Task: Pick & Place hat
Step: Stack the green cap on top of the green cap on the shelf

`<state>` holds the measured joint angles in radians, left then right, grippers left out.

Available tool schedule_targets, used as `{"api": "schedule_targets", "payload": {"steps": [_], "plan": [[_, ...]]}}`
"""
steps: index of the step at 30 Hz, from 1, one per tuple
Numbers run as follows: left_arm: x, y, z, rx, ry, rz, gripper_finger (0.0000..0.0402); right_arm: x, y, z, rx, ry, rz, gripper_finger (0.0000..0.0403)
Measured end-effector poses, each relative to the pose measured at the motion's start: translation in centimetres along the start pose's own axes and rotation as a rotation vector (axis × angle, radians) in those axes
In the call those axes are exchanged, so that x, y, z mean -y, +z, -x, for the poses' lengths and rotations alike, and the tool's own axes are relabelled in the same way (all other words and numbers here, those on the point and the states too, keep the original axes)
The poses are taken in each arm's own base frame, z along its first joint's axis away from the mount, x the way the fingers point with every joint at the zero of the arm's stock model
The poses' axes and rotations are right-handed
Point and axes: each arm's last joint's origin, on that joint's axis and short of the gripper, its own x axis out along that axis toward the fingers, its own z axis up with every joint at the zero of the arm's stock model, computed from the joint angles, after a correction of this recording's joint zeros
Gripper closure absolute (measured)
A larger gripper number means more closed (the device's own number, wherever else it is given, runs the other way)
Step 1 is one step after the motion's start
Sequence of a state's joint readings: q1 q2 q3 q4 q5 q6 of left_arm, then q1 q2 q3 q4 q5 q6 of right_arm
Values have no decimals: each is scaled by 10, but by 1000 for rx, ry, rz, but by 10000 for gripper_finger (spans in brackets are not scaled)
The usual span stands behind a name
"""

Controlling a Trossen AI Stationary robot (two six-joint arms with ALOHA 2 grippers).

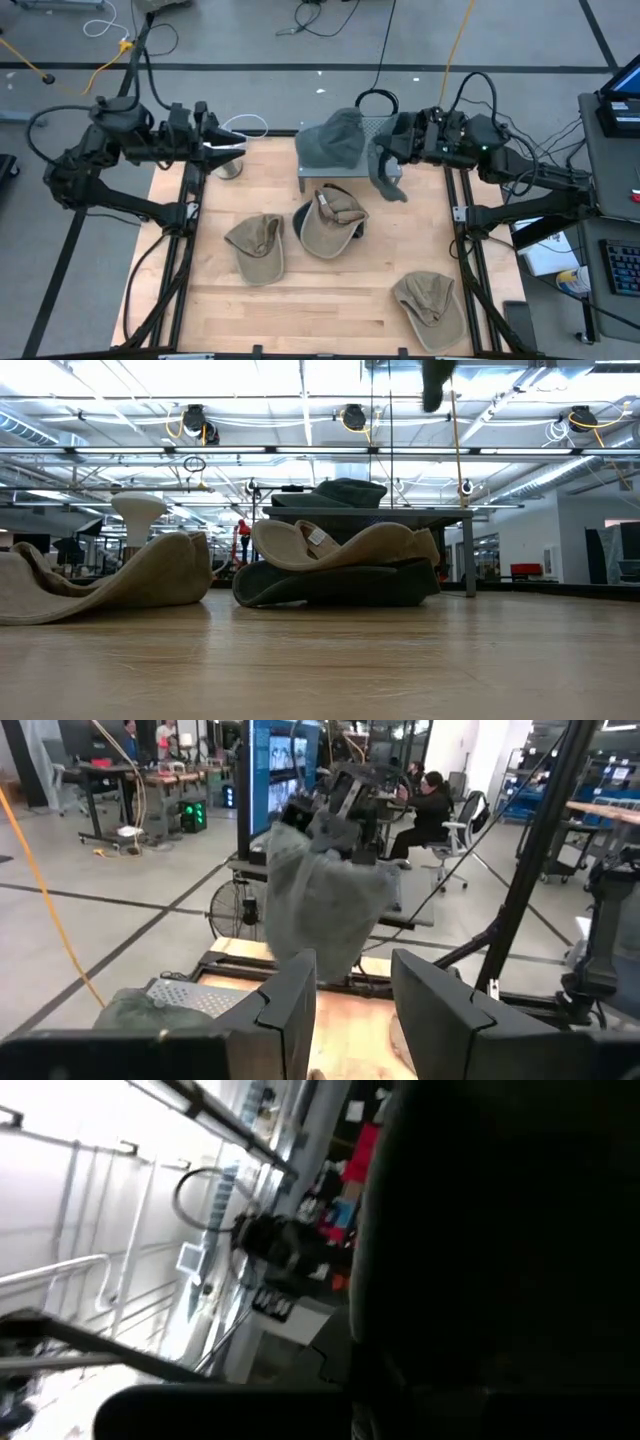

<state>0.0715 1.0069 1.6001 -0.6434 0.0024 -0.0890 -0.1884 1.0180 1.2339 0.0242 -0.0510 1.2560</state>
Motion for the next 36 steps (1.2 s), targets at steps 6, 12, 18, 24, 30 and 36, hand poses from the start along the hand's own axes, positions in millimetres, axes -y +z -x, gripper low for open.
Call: {"api": "schedule_targets", "payload": {"steps": [6,12,18,24,30,36], "plan": [[0,2,9,17,-1,-29,266,15,15,-8,21,-65,-3,403],[0,1,11,8,0,-42,266,26,37,-26,24,-145,-3,403],[0,-4,11,-45,6,-61,266,17,66,-52,14,-166,54,403],[-1,-9,11,-95,9,-60,266,14,91,-78,-49,-216,74,403],[-1,-11,11,-115,11,-58,266,17,114,-102,-115,-230,68,403],[-1,-11,11,-114,11,-53,266,26,138,-119,-173,-255,80,403]]}}
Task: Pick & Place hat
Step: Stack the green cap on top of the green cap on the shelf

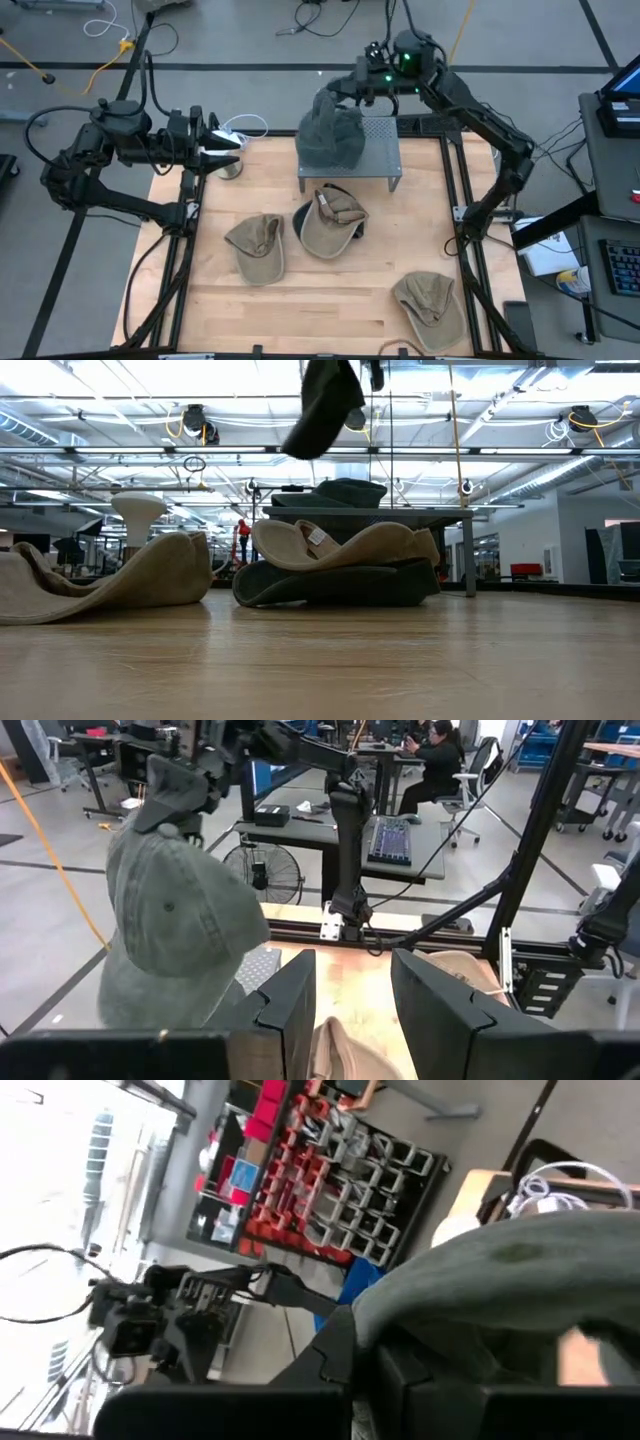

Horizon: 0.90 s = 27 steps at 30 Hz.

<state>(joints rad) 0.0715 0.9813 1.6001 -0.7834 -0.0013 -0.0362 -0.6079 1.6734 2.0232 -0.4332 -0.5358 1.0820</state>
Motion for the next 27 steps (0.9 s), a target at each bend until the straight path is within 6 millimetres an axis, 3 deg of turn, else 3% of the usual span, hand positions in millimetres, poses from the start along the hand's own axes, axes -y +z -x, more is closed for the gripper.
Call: {"api": "schedule_targets", "payload": {"steps": [9,16,27], "plan": [[0,0,0,0,0,21,266,26,29,-14,-82,0,-25,403],[0,0,0,1,0,21,266,44,34,-25,-200,36,-70,403],[0,-1,-17,-26,2,19,266,52,37,-24,-313,97,-52,403]]}}
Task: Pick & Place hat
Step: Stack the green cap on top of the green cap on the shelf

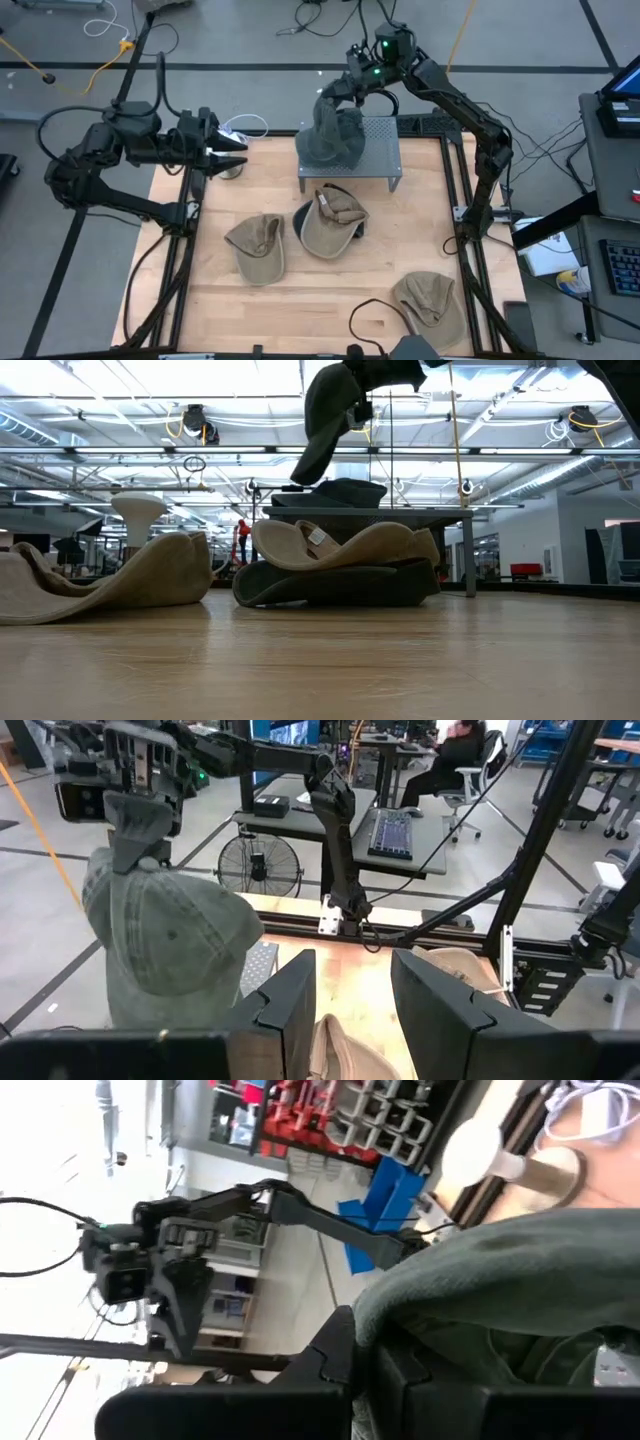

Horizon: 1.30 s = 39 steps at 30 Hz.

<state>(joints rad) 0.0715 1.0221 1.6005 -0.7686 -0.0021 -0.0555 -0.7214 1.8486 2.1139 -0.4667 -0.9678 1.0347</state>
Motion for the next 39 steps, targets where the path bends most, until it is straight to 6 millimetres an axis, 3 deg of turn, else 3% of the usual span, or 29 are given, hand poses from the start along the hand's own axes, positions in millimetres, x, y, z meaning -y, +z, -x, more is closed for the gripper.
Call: {"api": "schedule_targets", "payload": {"steps": [7,20,39], "plan": [[0,-1,-15,-25,1,-4,266,7,5,-1,3,-3,45,403],[0,1,-15,2,0,2,266,40,11,-25,-83,-13,28,403],[0,1,-14,-5,0,26,266,67,17,5,-32,-190,-27,402]]}}
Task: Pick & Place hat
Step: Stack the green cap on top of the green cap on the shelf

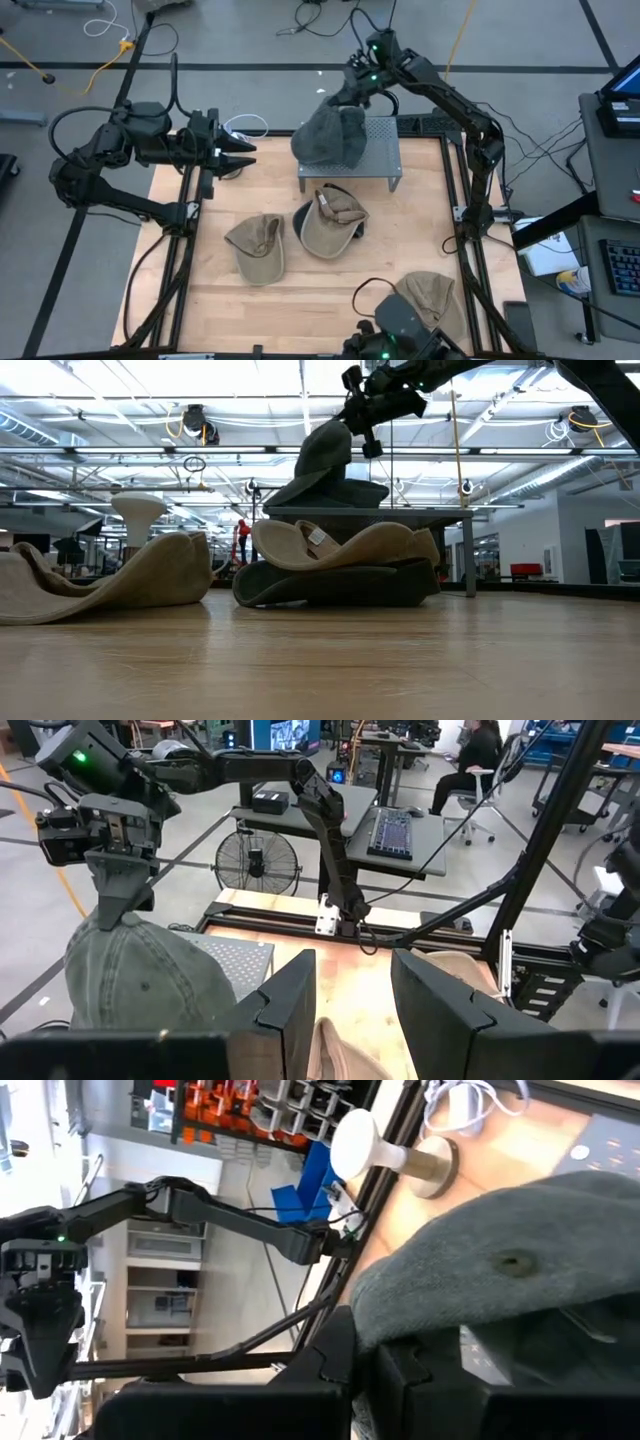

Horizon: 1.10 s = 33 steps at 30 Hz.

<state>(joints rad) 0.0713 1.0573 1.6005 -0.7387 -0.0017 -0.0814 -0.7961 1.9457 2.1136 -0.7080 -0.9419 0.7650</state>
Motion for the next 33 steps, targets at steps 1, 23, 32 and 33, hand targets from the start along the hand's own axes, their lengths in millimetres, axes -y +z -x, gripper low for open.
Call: {"api": "schedule_targets", "payload": {"steps": [1,23,32,33], "plan": [[0,0,0,0,0,2,266,1,0,1,-1,-4,-8,401],[0,-5,0,-52,-3,33,266,30,-18,10,25,-503,29,400],[0,-5,0,-51,5,29,266,33,-19,11,36,-614,69,395],[0,-5,0,-51,5,29,266,34,-20,9,37,-627,77,394]]}}
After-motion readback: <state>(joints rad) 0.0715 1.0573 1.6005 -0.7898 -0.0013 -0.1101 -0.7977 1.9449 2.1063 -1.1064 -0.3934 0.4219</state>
